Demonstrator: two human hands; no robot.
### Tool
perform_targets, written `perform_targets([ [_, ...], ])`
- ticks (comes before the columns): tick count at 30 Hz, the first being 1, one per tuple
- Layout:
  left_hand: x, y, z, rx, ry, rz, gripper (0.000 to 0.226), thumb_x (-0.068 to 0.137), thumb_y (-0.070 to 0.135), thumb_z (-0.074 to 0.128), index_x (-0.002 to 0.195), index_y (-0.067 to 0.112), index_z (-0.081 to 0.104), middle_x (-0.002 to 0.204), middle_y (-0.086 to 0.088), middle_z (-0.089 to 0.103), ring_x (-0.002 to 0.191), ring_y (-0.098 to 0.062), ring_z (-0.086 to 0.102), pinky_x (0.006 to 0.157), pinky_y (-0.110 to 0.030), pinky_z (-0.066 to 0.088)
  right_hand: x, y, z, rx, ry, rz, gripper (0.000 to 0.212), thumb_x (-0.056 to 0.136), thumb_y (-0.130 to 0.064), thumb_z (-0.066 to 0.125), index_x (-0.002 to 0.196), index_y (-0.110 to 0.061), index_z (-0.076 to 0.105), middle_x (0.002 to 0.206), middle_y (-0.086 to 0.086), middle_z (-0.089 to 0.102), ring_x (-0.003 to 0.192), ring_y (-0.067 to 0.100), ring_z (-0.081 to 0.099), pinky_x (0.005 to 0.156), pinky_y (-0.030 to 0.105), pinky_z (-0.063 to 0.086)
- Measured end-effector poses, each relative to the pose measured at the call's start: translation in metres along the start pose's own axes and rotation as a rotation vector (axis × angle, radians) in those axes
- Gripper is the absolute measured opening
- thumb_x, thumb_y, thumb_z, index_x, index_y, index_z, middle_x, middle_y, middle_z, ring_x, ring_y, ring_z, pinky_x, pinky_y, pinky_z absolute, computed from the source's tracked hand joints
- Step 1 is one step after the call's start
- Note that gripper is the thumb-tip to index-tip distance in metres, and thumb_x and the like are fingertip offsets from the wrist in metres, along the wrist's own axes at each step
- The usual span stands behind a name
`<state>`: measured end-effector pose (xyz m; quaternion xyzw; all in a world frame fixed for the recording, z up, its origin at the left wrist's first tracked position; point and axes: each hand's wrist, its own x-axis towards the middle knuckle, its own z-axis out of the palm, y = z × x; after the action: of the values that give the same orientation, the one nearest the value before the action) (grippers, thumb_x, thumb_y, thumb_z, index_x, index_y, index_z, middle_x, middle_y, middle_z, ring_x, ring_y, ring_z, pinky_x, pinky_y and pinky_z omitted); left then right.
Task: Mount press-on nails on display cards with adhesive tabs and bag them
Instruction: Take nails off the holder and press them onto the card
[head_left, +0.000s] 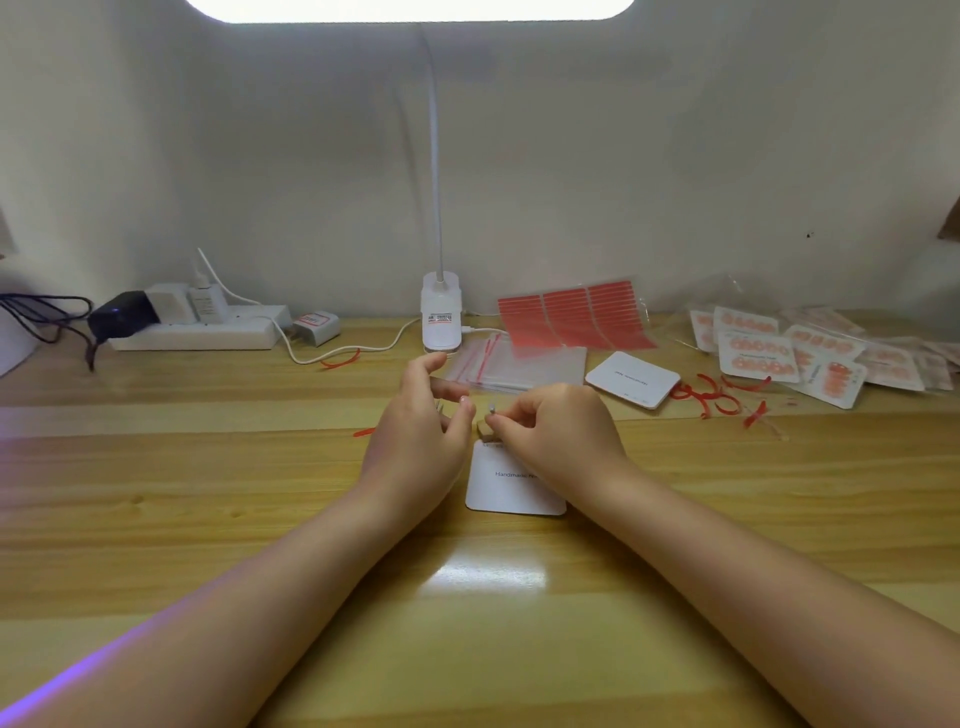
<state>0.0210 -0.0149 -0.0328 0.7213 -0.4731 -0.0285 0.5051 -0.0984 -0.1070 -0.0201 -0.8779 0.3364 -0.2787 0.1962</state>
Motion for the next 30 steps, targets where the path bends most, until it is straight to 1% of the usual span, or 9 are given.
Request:
perform_targets([
  [4,0.001,-0.002,0.001,0.018,-0.006,0.009,0.052,0.093,0.019,0.062,0.139,0.017,0.037,0.100,0.015,0.060,0.070,-0.004,0.062,0.077,-0.034,0.052,-0.001,0.000,0.000,-0.063,-0.059,-0.014,0.025,0.090,-0.043,0.061,0.089,-0.025,0.078,0.085,-0.006,0.074,0.088,0.015,0.064,0.083,0.036,0.049],
  [8,0.000,-0.002,0.001,0.020,-0.008,0.001,0.051,0.093,0.021,0.061,0.138,0.019,0.037,0.100,0.017,0.060,0.073,-0.008,0.064,0.077,-0.035,0.053,-0.003,0.002,-0.016,-0.086,-0.051,-0.016,0.028,0.086,-0.049,0.062,0.072,-0.026,0.072,0.059,-0.012,0.058,0.068,0.013,0.059,0.061,0.028,0.047],
  [11,0.000,-0.002,0.000,0.034,-0.005,0.007,0.052,0.093,0.022,0.061,0.139,0.020,0.037,0.099,0.018,0.060,0.070,-0.004,0.062,0.075,-0.033,0.052,-0.009,0.008,-0.035,-0.217,-0.172,0.012,0.039,0.074,-0.062,0.065,0.062,-0.025,0.061,0.062,-0.009,0.059,0.065,0.008,0.058,0.053,0.026,0.043],
  [15,-0.001,-0.001,0.000,0.041,-0.009,0.018,0.054,0.093,0.022,0.062,0.140,0.021,0.036,0.099,0.019,0.059,0.068,-0.004,0.061,0.071,-0.029,0.052,-0.017,0.015,-0.050,-0.319,-0.364,0.035,0.062,0.056,-0.082,0.064,0.098,-0.035,0.064,0.077,-0.018,0.053,0.073,-0.001,0.050,0.054,0.025,0.035],
  [17,-0.002,0.000,0.000,-0.014,-0.049,0.030,0.057,0.092,0.020,0.063,0.141,0.019,0.034,0.100,0.015,0.061,0.067,-0.005,0.064,0.072,-0.029,0.053,-0.016,0.016,-0.050,-0.320,-0.422,0.043,0.080,0.054,-0.083,0.066,0.118,-0.035,0.061,0.081,-0.020,0.050,0.076,-0.001,0.047,0.057,0.025,0.038],
  [19,-0.003,0.001,0.001,-0.111,-0.142,0.047,0.061,0.094,0.017,0.062,0.145,0.017,0.029,0.102,0.010,0.061,0.071,-0.009,0.068,0.075,-0.030,0.056,-0.015,0.017,-0.049,-0.290,-0.442,0.046,0.085,0.053,-0.081,0.068,0.123,-0.034,0.058,0.083,-0.020,0.048,0.076,-0.002,0.046,0.058,0.025,0.037],
  [23,-0.002,0.004,0.002,-0.133,-0.227,0.056,0.065,0.097,0.013,0.057,0.150,0.017,0.019,0.102,0.009,0.059,0.081,-0.006,0.069,0.083,-0.026,0.055,-0.012,0.020,-0.049,-0.218,-0.489,0.091,0.085,0.048,-0.077,0.074,0.117,-0.034,0.052,0.083,-0.019,0.048,0.076,-0.001,0.047,0.057,0.024,0.033],
  [28,-0.003,0.005,0.000,-0.092,-0.152,0.058,0.066,0.095,0.016,0.061,0.149,0.020,0.023,0.099,0.016,0.059,0.082,-0.004,0.066,0.081,-0.020,0.052,-0.012,0.023,-0.055,-0.169,-0.547,0.105,0.079,0.037,-0.076,0.078,0.099,-0.038,0.047,0.088,-0.019,0.050,0.079,0.001,0.050,0.057,0.023,0.034],
  [30,-0.005,0.006,-0.002,-0.080,-0.114,0.075,0.065,0.094,0.018,0.062,0.148,0.021,0.026,0.099,0.016,0.060,0.081,-0.006,0.067,0.082,-0.028,0.054,-0.014,0.024,-0.056,-0.135,-0.534,0.094,0.079,0.034,-0.076,0.078,0.094,-0.038,0.043,0.093,-0.021,0.050,0.083,0.001,0.050,0.061,0.024,0.038],
])
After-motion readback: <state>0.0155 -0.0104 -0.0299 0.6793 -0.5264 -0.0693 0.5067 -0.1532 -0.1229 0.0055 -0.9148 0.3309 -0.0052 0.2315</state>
